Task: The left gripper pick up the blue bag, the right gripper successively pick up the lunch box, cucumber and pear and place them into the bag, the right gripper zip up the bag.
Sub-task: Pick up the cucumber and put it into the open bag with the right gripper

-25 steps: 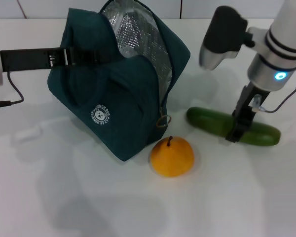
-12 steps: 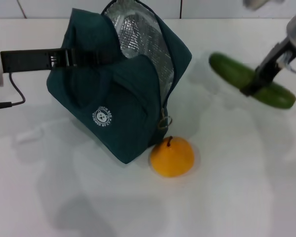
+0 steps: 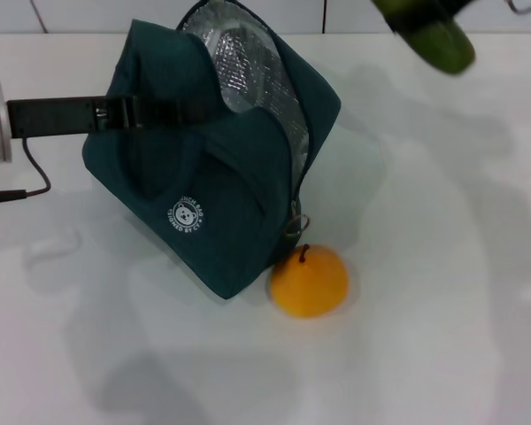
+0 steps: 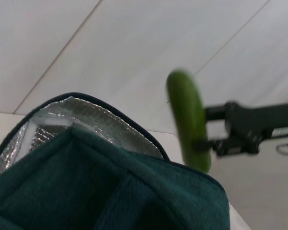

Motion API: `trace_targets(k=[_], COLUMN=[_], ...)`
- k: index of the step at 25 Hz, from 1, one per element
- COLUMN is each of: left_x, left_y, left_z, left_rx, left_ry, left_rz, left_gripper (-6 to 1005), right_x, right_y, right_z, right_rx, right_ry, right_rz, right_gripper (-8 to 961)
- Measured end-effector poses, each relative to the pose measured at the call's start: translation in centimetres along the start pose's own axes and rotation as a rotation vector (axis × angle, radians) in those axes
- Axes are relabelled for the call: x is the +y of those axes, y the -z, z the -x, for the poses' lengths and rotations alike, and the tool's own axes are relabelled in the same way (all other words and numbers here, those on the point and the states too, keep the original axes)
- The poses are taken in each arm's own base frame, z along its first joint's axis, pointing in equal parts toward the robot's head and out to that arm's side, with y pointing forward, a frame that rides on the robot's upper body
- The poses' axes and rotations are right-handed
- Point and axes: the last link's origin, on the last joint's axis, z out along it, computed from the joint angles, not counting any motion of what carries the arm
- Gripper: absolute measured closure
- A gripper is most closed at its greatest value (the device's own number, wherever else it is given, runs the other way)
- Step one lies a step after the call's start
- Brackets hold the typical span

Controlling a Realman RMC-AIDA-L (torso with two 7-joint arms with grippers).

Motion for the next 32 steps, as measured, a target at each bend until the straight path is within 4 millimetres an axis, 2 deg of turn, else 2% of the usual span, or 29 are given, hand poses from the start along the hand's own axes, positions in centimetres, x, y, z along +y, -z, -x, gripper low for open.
trace_targets(k=[3,6,15,20,25,32], left_x=[0.0,-0.1,-0.4,-0.4,-0.5,-0.5], left_y=[0.0,0.0,-0.2,-0.2,0.0,0.0], left_z=[0.0,0.1,0.6,0.5,0.5,0.6], left_rx=[0.0,0.002,0.018,0.026,0.03,0.034], left_ry=[-0.003,-0.009,0.015,0.008,0.007,0.009], left_rz=[0.0,0.001,0.03,0.033,0.027,0.024], left_gripper=[961,961,961,961,961,961], right_x=[0.3,1.1,4.3,4.8,4.8,5.7], right_y=[0.5,0.1,-1.6,-1.7,-2.5,-4.6], right_z=[1.1,1.6,1.2,0.9,-0.1,-2.1], right_rx=[-0.099,-0.212,-0.48,-0.66,-0.701,-0.683], right_ry=[0.016,0.044,0.033,-0.032,-0.061,-0.118], right_rz=[-0.009,0.008,0.171,0.278,0.3,0.354], right_gripper=[317,318,318,317,317,318])
